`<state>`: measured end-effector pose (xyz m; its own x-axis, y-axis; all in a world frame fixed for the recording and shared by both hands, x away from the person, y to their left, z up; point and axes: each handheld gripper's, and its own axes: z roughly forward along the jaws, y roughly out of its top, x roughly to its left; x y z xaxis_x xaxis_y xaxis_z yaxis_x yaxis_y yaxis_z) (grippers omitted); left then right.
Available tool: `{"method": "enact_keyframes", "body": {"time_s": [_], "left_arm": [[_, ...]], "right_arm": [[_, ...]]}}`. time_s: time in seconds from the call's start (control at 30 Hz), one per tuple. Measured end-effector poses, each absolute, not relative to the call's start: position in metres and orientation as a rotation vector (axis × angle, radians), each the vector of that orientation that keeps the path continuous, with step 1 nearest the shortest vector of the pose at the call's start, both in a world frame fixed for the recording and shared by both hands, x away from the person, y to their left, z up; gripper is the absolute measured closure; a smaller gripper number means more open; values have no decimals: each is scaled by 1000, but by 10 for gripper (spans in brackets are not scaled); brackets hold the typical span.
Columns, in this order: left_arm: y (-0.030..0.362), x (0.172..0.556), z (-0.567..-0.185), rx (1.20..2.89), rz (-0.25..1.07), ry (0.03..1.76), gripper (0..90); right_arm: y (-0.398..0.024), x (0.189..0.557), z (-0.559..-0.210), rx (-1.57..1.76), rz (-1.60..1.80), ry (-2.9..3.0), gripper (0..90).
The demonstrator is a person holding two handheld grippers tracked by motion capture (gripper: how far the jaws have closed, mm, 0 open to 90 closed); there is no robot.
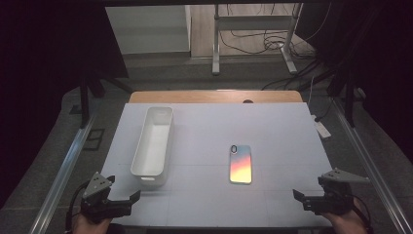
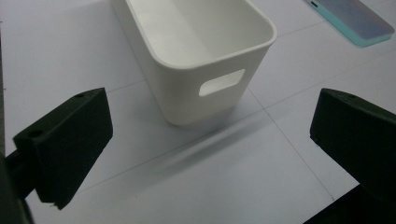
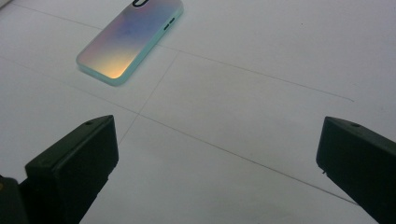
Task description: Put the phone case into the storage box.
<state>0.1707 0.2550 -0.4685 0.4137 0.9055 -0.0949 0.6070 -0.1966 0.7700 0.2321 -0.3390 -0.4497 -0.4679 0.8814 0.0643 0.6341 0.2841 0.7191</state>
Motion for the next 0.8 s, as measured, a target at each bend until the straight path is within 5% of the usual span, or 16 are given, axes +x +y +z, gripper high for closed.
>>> {"method": "enact_keyframes", "body": {"time_s": [0.8], "left_arm": [[252, 170, -469, 1928, 508, 1252, 0]], "right_arm": [[-336, 240, -448, 1358, 999, 2246, 0]]}}
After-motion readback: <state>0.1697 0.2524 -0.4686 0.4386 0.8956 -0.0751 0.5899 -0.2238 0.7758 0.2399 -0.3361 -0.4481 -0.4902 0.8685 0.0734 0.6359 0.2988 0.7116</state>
